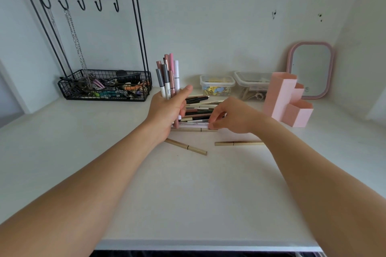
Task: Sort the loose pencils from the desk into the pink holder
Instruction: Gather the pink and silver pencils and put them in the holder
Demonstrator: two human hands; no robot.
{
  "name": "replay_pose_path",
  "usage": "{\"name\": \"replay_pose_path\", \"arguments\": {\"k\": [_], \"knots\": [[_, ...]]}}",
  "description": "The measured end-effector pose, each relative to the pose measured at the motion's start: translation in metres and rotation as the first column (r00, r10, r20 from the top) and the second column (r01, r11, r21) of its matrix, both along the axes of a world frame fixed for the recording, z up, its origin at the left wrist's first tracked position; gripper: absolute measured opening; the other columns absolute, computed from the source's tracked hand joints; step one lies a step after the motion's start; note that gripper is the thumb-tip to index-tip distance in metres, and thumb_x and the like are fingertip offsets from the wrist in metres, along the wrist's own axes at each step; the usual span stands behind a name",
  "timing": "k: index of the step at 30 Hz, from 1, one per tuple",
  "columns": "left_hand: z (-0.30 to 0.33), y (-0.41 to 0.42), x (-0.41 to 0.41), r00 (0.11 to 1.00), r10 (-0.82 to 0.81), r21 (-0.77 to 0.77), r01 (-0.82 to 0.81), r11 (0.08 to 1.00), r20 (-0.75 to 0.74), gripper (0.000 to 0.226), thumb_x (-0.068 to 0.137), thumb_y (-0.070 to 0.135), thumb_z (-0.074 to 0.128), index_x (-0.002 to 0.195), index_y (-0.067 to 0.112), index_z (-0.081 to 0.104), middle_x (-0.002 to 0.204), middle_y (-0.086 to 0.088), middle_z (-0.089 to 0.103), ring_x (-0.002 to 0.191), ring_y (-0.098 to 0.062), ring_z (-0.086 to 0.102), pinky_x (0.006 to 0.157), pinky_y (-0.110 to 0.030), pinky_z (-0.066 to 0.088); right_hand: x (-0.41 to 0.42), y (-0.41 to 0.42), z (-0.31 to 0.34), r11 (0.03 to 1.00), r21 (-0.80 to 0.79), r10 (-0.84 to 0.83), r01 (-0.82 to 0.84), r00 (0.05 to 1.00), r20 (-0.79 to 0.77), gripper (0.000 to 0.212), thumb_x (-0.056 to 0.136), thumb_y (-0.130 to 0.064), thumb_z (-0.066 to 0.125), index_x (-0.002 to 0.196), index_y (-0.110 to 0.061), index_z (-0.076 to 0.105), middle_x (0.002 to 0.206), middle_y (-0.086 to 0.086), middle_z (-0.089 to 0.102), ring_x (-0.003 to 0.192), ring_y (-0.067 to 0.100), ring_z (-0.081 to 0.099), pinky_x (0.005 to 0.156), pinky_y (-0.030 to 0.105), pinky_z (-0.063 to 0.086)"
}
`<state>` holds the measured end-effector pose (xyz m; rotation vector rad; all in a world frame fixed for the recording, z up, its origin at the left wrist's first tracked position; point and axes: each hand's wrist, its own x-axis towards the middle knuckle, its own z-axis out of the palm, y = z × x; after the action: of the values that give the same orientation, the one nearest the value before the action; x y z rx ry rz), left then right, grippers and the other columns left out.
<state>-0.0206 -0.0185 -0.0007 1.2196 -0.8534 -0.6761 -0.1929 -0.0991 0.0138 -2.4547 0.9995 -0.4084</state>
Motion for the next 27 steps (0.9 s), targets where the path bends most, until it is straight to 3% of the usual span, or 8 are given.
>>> {"name": "replay_pose_path", "arguments": {"k": [5,10,15,19,22,25,27], "knots": [[-0.001,0.0,0.001,1.0,0.013,0.002,-0.013,1.0,-0.01,0.033,0.085,0.035,0.079,0.069,0.024,0.053,0.049,0.009,0.045,0.047,-0.012,0.043,0.06,-0.031,0.039,-0.002,-0.003,0.0,0.994,0.106,0.0,0.003,1.0,-0.023,0.018,0.081,-0.024,0.08,0.09,-0.011,0.072,0.076,-0.005,0.064,0.069,0.008,0.055,0.07,0.022,0.043],[0.001,0.002,-0.001,1.0,0.01,0.009,-0.01,1.0,-0.006,0.032,0.086,0.037,0.078,0.072,0.023,0.053,0.05,0.009,0.046,0.049,-0.012,0.044,0.066,-0.035,0.041,-0.005,-0.003,0.003,0.984,0.178,0.001,-0.007,0.999,0.032,0.016,0.079,-0.016,0.081,0.094,-0.015,0.077,0.083,-0.001,0.074,0.076,0.01,0.064,0.08,0.023,0.05],[0.004,0.005,-0.002,0.999,0.001,-0.014,-0.002,1.0,-0.041,0.038,0.086,0.041,0.077,0.067,0.024,0.048,0.05,0.009,0.045,0.047,-0.011,0.044,0.06,-0.032,0.039,-0.015,-0.007,0.012,0.979,0.204,-0.028,0.006,0.994,0.109,0.007,0.083,-0.016,0.078,0.09,-0.015,0.078,0.071,-0.013,0.067,0.061,-0.005,0.056,0.06,0.01,0.04],[0.009,0.007,-0.003,0.993,-0.026,-0.043,0.021,0.999,-0.111,0.043,0.086,0.041,0.076,0.064,0.024,0.044,0.047,0.009,0.042,0.042,-0.009,0.044,0.055,-0.029,0.035,-0.024,-0.013,0.018,0.98,0.19,-0.071,0.053,0.993,0.093,0.013,0.09,-0.024,0.07,0.09,-0.012,0.076,0.075,-0.007,0.063,0.066,0.007,0.05,0.064,0.019,0.038],[0.009,0.008,-0.004,0.994,-0.031,-0.034,0.028,0.999,-0.1,0.038,0.083,0.042,0.079,0.067,0.023,0.049,0.048,0.009,0.042,0.043,-0.009,0.042,0.055,-0.029,0.035,-0.024,-0.015,0.017,0.947,0.308,-0.175,0.085,0.945,0.276,0.021,0.092,-0.025,0.068,0.09,-0.004,0.073,0.071,0.001,0.053,0.069,0.015,0.044,0.066,0.027,0.039],[0.007,0.009,-0.004,0.995,-0.057,-0.044,0.053,0.998,-0.083,0.036,0.07,0.044,0.084,0.07,0.022,0.056,0.051,0.008,0.043,0.048,-0.012,0.039,0.056,-0.028,0.037,-0.012,-0.004,0.015,0.861,0.494,-0.183,-0.124,0.83,0.528,0.016,0.094,-0.021,0.065,0.084,-0.011,0.071,0.066,-0.002,0.051,0.064,0.011,0.042,0.06,0.024,0.035],[0.007,0.01,-0.005,0.995,-0.07,-0.042,0.067,0.997,-0.068,0.035,0.062,0.044,0.086,0.077,0.021,0.064,0.051,0.008,0.044,0.049,-0.013,0.038,0.055,-0.027,0.036,0.0,0.008,0.012,0.838,0.502,-0.133,-0.213,0.813,0.568,0.016,0.096,-0.022,0.063,0.084,-0.014,0.069,0.065,-0.003,0.054,0.064,0.01,0.045,0.063,0.024,0.037]]}}
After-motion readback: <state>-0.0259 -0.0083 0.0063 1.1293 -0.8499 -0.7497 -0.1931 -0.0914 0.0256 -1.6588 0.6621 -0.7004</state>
